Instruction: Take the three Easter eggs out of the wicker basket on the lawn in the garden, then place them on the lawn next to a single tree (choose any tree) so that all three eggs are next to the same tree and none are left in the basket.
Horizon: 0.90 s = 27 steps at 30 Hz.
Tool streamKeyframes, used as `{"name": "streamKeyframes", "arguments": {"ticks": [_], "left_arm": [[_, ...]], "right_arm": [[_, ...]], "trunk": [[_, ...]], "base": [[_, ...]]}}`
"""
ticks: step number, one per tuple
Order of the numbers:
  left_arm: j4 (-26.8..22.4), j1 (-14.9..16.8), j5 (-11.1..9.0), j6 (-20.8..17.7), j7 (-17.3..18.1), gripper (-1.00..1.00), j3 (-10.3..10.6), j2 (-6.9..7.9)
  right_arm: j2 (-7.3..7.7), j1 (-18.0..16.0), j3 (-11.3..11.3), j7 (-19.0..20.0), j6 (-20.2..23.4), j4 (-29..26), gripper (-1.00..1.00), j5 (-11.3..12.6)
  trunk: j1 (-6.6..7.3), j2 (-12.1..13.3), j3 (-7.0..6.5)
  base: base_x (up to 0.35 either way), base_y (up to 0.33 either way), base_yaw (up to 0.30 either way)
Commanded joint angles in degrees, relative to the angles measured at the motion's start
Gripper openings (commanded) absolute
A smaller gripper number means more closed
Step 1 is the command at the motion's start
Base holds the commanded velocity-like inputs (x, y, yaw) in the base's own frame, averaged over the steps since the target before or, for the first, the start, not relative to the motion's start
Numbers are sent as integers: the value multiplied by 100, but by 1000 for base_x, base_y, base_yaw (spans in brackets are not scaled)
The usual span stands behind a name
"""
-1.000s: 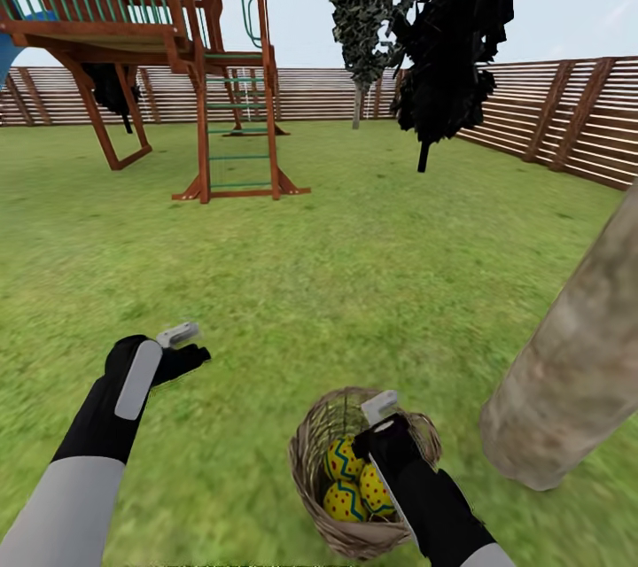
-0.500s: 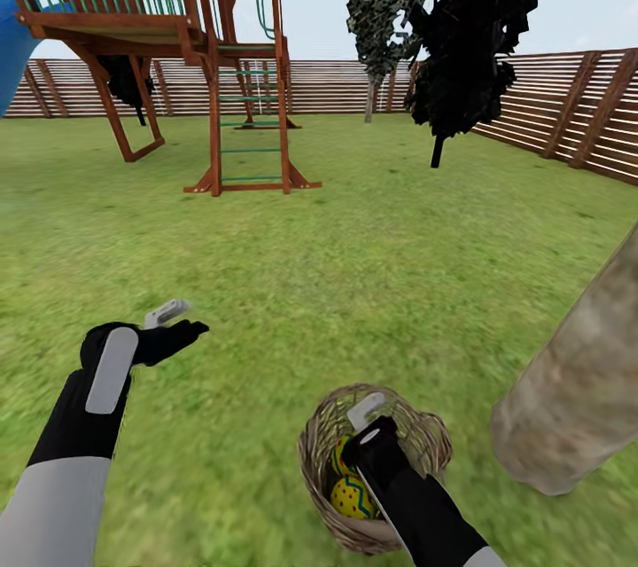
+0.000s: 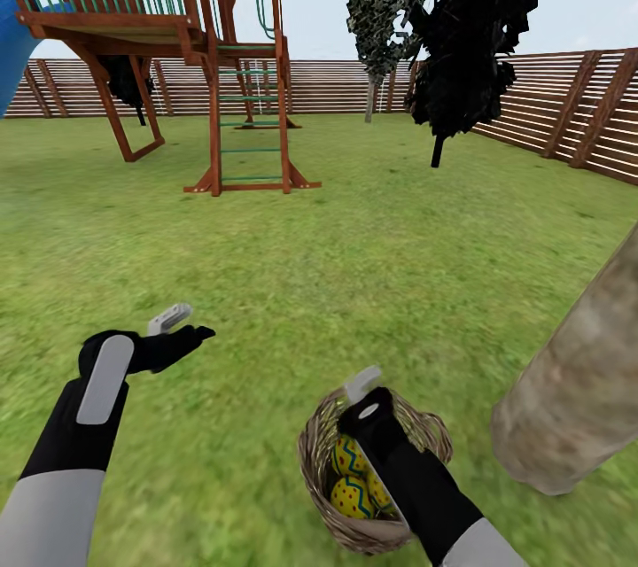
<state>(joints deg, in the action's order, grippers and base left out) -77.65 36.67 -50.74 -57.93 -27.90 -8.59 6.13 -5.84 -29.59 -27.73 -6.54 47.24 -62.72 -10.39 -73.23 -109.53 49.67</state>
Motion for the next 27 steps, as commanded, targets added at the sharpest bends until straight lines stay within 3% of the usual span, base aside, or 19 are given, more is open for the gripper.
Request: {"name": "streamKeyframes", "arguments": {"ticks": [1, 5, 17, 18, 21, 23, 27], "left_arm": [[-5, 5, -94, -16, -52, 100, 31, 6], [-5, 2, -171, -14, -55, 100, 141, 10], [-5, 3, -173, -8, -57, 100, 147, 36], [-5, 5, -173, -9, -57, 100, 147, 40], [-5, 5, -173, -13, -57, 100, 140, 44], [-7, 5, -173, -16, -58, 100, 144, 46], [-6, 5, -173, -10, -58, 100, 150, 46]], "right_arm": [[-5, -38, -2, -13, 65, -37, 100, 2], [-25, -167, 11, 22, 194, 30, 100, 55], [-37, -553, -1, 407, 579, 415, 100, 440], [-33, -3701, -12, 1580, 936, 4452, 100, 986], [-21, -3826, -77, 1985, 912, 4682, 100, 899], [8, -3861, -220, 2131, 877, 4725, 100, 534], [20, -3868, -490, 2334, 625, 4756, 100, 197]], "trunk": [[1, -2, 5], [1, -2, 5], [1, -2, 5], [1, -2, 5], [1, -2, 5], [1, -2, 5], [1, -2, 5]], "base": [[0, 0, 0], [0, 0, 0], [0, 0, 0], [0, 0, 0], [0, 0, 0], [0, 0, 0], [0, 0, 0]]}}
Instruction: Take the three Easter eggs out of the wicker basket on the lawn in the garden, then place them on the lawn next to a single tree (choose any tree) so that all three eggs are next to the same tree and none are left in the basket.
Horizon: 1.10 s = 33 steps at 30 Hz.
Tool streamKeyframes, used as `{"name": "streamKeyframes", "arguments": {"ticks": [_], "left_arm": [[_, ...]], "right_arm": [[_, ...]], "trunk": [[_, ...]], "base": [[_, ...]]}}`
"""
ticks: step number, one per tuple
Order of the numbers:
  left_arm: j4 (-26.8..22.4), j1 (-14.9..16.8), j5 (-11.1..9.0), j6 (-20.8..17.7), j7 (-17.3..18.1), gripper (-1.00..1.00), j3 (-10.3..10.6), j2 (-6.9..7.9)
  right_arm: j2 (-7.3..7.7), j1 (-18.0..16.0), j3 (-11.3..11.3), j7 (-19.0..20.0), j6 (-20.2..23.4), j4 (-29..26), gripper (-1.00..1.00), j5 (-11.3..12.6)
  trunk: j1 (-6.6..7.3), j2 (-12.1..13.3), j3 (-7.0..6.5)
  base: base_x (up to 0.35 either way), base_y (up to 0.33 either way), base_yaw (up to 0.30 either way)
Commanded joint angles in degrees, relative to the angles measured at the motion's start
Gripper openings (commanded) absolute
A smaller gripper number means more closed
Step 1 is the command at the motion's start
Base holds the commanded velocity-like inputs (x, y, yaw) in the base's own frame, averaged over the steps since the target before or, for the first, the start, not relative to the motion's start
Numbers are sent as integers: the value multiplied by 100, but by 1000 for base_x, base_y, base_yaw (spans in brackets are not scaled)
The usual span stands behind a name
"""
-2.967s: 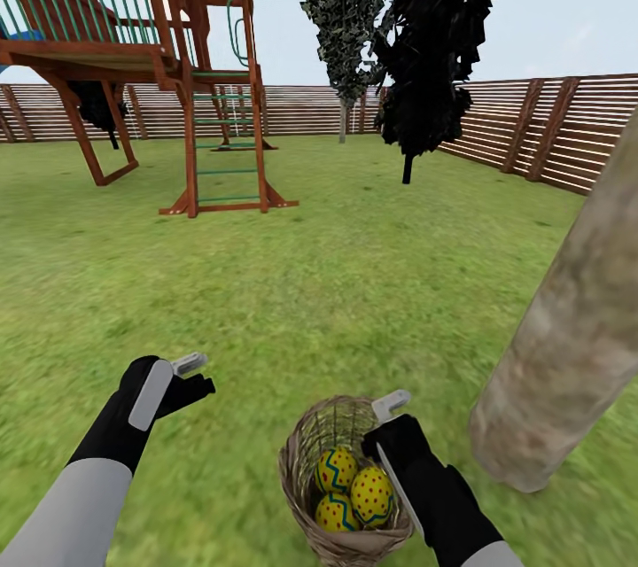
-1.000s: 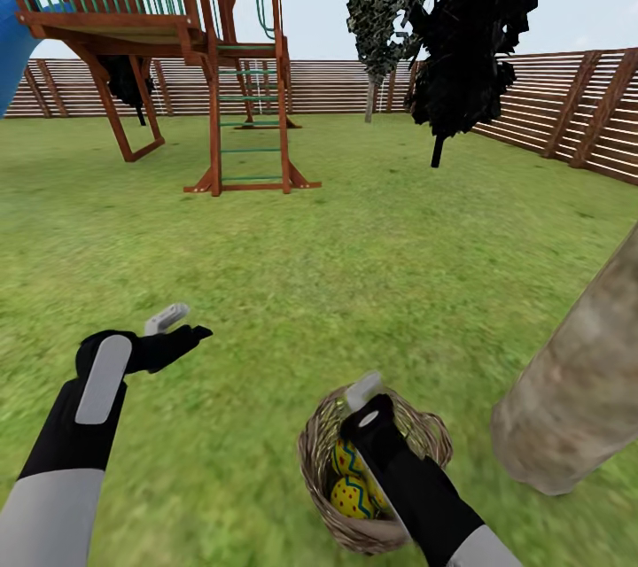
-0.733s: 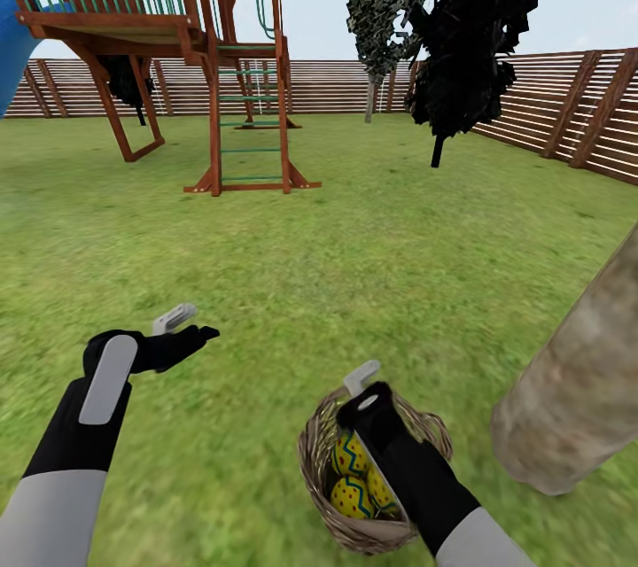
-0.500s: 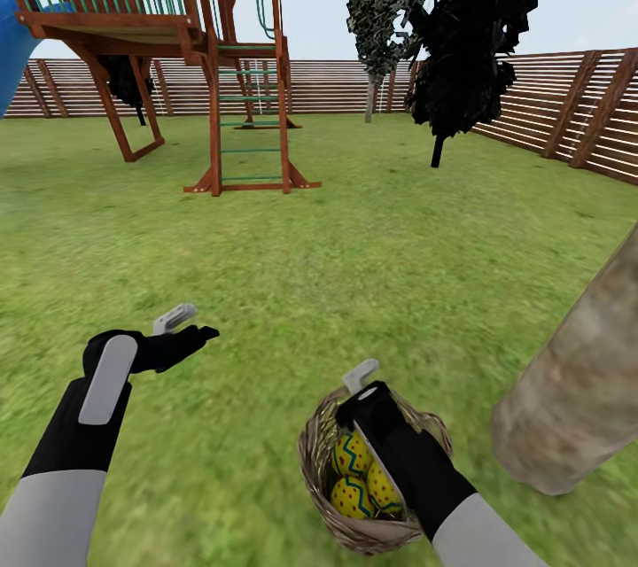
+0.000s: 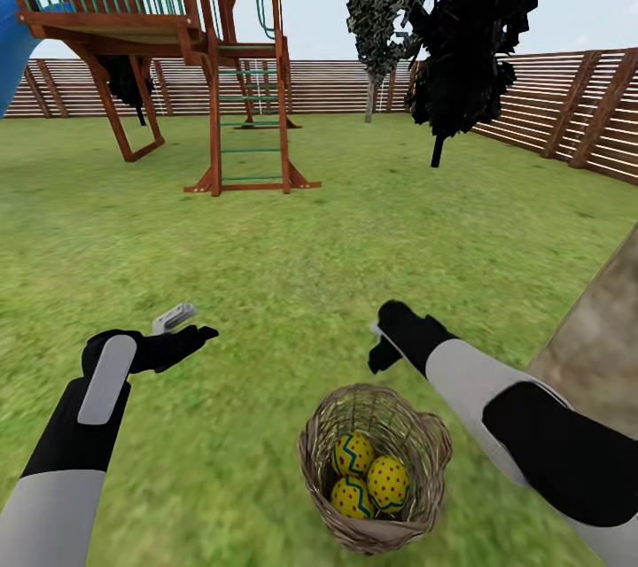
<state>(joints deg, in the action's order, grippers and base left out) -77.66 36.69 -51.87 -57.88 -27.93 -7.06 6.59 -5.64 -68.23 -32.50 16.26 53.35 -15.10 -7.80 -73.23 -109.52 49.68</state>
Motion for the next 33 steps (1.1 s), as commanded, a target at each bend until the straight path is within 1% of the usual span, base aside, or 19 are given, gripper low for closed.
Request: {"name": "streamKeyframes", "arguments": {"ticks": [1, 2, 4, 5, 7, 11, 15, 17, 20, 21, 23, 24, 25, 26, 28, 33], "left_arm": [[-4, 4, -60, -14, -55, 100, 0, -1], [-5, 5, -60, -14, -55, 100, 2, -5], [-4, 1, -60, -13, -55, 100, 8, -7], [-4, -1, -60, -13, -55, 100, 9, -7], [-4, 0, -57, -13, -55, 100, 11, -9], [-5, 0, -57, -13, -55, 100, 12, -8], [-5, 0, -55, -13, -55, 100, 9, -6], [-4, 0, -56, -13, -55, 100, 6, -3], [-4, 2, -53, -13, -55, 100, 4, 0], [-3, 1, -54, -13, -55, 100, 3, 0], [-5, -2, -52, -13, -55, 100, 3, 1], [-7, -3, -52, -13, -55, 100, 0, 1], [-8, -1, -52, -15, -55, 100, -1, 1], [-10, -1, -51, -18, -55, 100, -3, 1], [-11, -2, -51, -20, -55, 100, -2, -4], [-29, 0, -54, -20, -55, 100, 10, -22]], "right_arm": [[5, -5, -212, 299, -193, 14, 100, -158], [8, -5, -436, 628, -430, 29, 100, -219], [15, -6, -691, 1046, -704, 42, 100, -251], [16, -6, -765, 1169, -784, 45, 100, -252], [12, -6, -844, 1303, -871, 45, 100, -255], [-47, -1, -904, 1379, -928, 41, 100, -281], [-68, 4, -953, 1382, -945, 18, 100, -313], [-76, 11, -1028, 1381, -953, 0, 100, -368], [-132, 35, -1272, 1381, -1011, -22, 100, -585], [-138, 40, -1320, 1380, -1065, -24, 100, -627], [-128, 72, -1436, 1380, -1331, -8, 100, -691], [-117, 89, -1507, 1380, -1469, 16, 100, -706], [-113, 93, -1535, 1380, -1504, 21, 100, -710], [-100, 101, -1630, 1380, -1576, 27, 100, -716], [-92, 105, -1723, 1380, -1621, 25, 100, -715], [-116, 106, -1777, 1403, -1649, -20, 100, -721]], "trunk": [[1, -2, 5], [1, -2, 5], [1, -2, 5], [1, -2, 5], [1, -2, 5], [1, -2, 5], [1, -2, 5], [1, -2, 5], [1, -2, 5], [1, -2, 5], [1, -2, 5], [1, -2, 5], [1, -2, 5], [1, -2, 5], [1, -2, 5], [1, -2, 5]], "base": [[0, 0, 0], [0, 0, 0], [0, 0, 0], [0, 0, 0], [0, 0, 0], [0, 0, 0], [0, 0, 0], [0, 0, 0], [0, 0, 0], [0, 0, 0], [0, 0, 0], [0, 0, 0], [0, 0, 0], [0, 0, 0], [0, 0, 0], [0, 0, 0]]}}
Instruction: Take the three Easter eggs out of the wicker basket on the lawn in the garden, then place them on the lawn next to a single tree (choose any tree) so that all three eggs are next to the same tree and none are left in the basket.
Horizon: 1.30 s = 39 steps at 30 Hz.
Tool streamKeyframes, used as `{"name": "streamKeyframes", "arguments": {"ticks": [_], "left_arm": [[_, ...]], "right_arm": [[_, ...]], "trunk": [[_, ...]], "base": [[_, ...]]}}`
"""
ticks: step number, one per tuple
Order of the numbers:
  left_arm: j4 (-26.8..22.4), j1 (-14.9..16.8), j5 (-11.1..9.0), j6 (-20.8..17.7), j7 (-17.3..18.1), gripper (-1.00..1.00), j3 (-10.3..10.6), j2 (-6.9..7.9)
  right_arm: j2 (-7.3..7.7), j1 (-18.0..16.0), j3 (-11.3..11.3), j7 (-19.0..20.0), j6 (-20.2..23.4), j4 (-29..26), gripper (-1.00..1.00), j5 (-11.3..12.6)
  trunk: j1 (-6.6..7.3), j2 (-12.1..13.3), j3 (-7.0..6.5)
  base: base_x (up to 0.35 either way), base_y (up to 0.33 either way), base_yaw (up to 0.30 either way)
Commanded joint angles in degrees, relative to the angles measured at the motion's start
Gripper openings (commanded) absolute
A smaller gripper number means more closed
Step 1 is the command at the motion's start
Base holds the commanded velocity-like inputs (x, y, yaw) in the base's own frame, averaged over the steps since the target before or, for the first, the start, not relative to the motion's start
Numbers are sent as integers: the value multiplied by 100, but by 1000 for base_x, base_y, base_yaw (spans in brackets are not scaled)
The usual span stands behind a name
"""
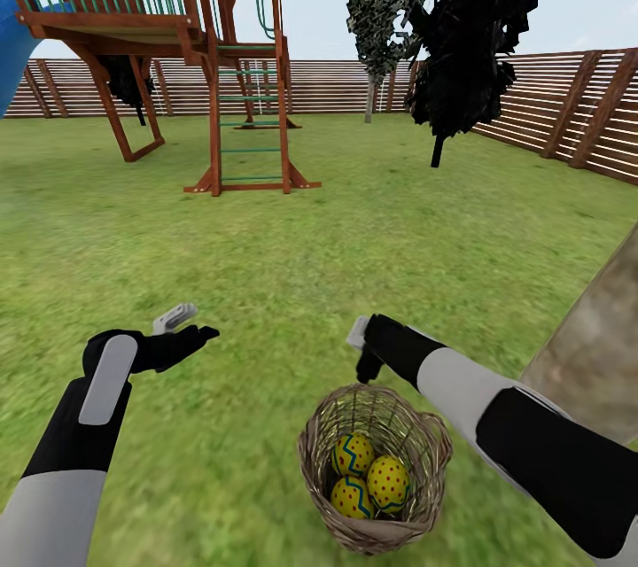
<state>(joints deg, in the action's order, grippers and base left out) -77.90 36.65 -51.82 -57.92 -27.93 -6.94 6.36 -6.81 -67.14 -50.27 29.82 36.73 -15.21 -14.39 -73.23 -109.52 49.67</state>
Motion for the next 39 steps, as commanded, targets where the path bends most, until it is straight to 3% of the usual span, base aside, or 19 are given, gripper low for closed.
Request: {"name": "streamKeyframes", "arguments": {"ticks": [1, 15, 20, 22, 39], "left_arm": [[-18, 4, -59, -16, -55, 100, -1, -1], [-89, 1, -59, -23, -64, 100, 35, -29], [-92, 3, -65, -26, -64, 100, 35, -31], [-93, 1, -65, -27, -64, 100, 35, -30], [-94, 3, -66, -35, -64, 100, 32, -29]], "right_arm": [[-5, -6, 0, 54, 12, -18, 100, -63], [-12, -19, 44, 157, -15, -203, 100, 28], [25, -19, 44, 750, -226, -207, 100, 17], [28, -19, 44, 819, -286, -205, 100, 16], [31, -19, 53, 872, -434, -314, 100, 15]], "trunk": [[1, -2, 5], [-263, -484, 221], [-373, -684, 311], [-417, -764, 346], [-790, -1446, 652]], "base": [[0, 0, 0], [0, 0, 0], [0, 0, 0], [0, 0, 0], [0, 0, 0]]}}
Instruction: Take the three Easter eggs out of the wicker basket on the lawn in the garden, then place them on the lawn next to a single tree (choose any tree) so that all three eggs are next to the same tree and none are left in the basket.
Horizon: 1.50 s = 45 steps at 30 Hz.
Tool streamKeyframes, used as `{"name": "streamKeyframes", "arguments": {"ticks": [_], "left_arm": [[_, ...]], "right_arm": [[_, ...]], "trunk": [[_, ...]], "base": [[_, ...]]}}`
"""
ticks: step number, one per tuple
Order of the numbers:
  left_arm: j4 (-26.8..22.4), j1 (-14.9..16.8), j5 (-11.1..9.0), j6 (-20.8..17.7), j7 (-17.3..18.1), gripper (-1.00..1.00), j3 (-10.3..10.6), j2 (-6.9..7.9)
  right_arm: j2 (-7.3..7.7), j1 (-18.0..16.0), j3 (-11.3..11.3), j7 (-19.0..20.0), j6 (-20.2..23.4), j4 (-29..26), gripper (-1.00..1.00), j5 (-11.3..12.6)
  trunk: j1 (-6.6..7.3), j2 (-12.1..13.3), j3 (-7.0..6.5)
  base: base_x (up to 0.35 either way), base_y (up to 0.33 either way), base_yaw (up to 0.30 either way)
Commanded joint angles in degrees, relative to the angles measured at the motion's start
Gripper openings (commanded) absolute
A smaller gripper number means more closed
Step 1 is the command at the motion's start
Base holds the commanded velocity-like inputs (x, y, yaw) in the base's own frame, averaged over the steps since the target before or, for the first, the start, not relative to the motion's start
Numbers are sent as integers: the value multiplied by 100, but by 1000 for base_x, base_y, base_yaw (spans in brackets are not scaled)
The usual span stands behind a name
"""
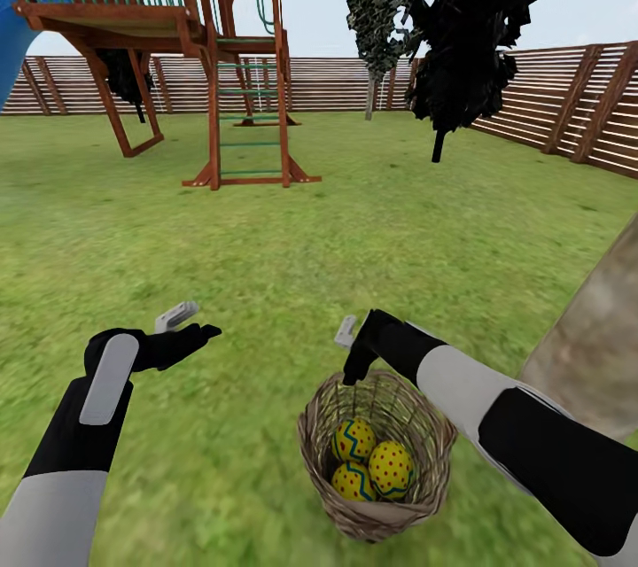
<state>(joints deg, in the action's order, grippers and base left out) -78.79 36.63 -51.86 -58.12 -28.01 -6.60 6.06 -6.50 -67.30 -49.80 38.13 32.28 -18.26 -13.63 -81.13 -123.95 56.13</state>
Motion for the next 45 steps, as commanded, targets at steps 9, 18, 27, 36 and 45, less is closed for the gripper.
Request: {"name": "streamKeyframes", "arguments": {"ticks": [9, 18, 27, 36, 45], "left_arm": [[-5, 2, -64, -15, -55, 100, -7, 14], [-5, 2, -70, -15, -55, 100, -16, 33], [-5, 3, -70, -15, -55, 100, -16, 36], [-5, 3, -70, -15, -55, 100, -24, 36], [-5, 3, -70, -15, -55, 100, -30, 36]], "right_arm": [[-1, -3, -7, 333, 27, 3, 100, -85], [11, -3, -48, 317, 36, 5, 100, -104], [6, -3, -78, 318, 4, 3, 100, -139], [7, -3, -681, 339, -344, 39, 100, -140], [251, -3, -757, 344, -644, 60, 100, -140]], "trunk": [[-197, -365, 167], [-395, -726, 329], [-593, -1087, 490], [-790, -1448, 652], [-988, -1809, 814]], "base": [[0, 0, 0], [0, 0, 0], [0, 0, 0], [0, 0, 0], [0, 0, 0]]}}
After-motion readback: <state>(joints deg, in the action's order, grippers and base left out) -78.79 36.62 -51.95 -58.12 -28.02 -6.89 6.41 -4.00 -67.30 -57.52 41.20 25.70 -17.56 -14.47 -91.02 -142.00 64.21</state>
